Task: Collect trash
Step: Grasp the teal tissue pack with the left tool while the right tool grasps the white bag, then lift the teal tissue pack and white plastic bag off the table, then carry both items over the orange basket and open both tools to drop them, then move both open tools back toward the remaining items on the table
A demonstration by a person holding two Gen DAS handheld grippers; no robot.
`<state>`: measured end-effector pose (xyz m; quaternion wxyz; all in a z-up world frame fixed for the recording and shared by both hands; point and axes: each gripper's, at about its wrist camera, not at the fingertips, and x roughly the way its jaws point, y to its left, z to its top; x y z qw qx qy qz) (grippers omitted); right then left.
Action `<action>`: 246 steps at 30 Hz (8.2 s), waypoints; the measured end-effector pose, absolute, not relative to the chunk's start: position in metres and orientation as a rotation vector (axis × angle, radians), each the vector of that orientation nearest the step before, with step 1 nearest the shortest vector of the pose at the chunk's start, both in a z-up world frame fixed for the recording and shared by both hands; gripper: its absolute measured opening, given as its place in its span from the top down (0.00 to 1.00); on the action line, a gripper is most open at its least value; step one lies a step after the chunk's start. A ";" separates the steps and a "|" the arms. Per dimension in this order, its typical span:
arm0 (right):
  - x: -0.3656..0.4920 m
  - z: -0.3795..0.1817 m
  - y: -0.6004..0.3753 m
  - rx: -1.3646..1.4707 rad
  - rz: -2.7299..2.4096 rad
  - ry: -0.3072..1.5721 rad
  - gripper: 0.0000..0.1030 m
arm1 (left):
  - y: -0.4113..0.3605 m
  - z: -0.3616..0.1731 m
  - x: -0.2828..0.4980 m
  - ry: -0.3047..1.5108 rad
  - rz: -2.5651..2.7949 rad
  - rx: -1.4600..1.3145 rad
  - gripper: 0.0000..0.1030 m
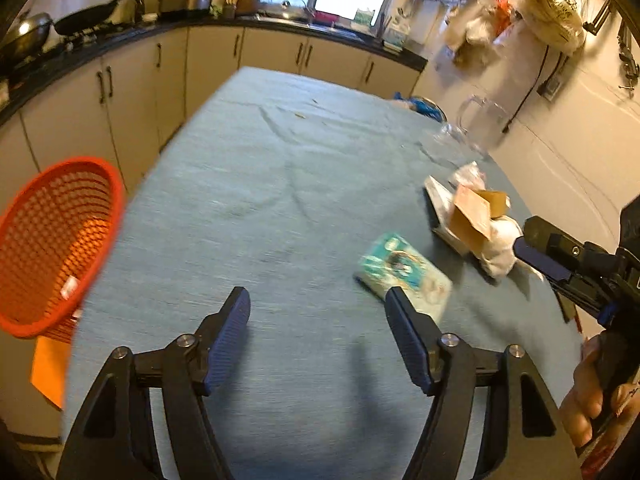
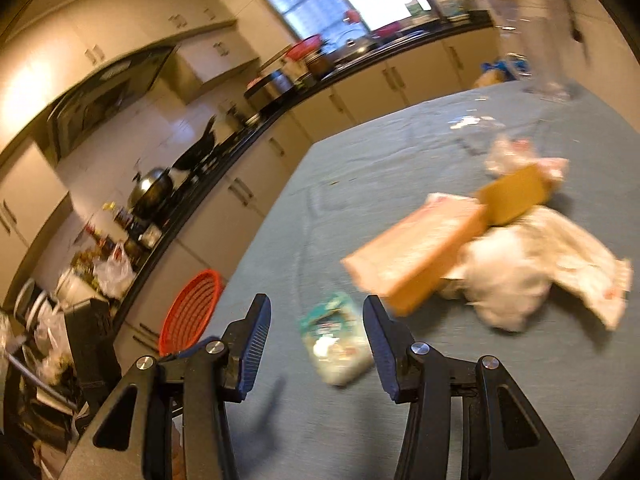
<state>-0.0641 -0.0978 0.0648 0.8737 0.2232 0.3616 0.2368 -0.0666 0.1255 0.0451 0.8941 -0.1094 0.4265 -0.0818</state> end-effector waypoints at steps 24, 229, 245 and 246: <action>-0.051 0.050 -0.257 0.588 0.198 0.712 0.44 | 0.010 0.013 0.006 1.048 -0.073 -0.024 0.24; 0.050 0.031 0.231 0.292 0.909 1.108 0.64 | 0.369 0.025 -0.078 0.753 0.268 -0.294 0.51; 0.013 0.068 0.187 0.046 0.684 0.892 0.29 | 0.341 0.047 -0.094 0.707 0.242 -0.261 0.44; 0.009 0.071 0.184 0.018 0.657 0.870 0.28 | 0.338 0.048 -0.095 0.705 0.240 -0.260 0.44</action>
